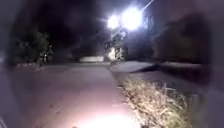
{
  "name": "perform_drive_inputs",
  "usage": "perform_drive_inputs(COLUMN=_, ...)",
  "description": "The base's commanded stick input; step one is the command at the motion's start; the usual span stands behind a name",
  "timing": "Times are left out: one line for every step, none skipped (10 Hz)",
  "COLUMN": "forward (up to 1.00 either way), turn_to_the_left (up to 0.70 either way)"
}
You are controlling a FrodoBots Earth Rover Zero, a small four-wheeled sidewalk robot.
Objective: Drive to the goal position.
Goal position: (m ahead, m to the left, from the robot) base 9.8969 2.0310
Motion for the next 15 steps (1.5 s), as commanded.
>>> perform_drive_inputs(forward=0.70, turn_to_the_left=0.00)
perform_drive_inputs(forward=0.70, turn_to_the_left=0.00)
perform_drive_inputs(forward=0.70, turn_to_the_left=0.00)
perform_drive_inputs(forward=0.70, turn_to_the_left=0.00)
perform_drive_inputs(forward=0.70, turn_to_the_left=0.00)
perform_drive_inputs(forward=0.70, turn_to_the_left=0.00)
perform_drive_inputs(forward=0.70, turn_to_the_left=0.00)
perform_drive_inputs(forward=0.70, turn_to_the_left=0.00)
perform_drive_inputs(forward=0.70, turn_to_the_left=0.00)
perform_drive_inputs(forward=0.70, turn_to_the_left=0.00)
perform_drive_inputs(forward=0.70, turn_to_the_left=0.00)
perform_drive_inputs(forward=0.70, turn_to_the_left=0.00)
perform_drive_inputs(forward=0.70, turn_to_the_left=0.00)
perform_drive_inputs(forward=0.70, turn_to_the_left=0.06)
perform_drive_inputs(forward=0.70, turn_to_the_left=0.17)
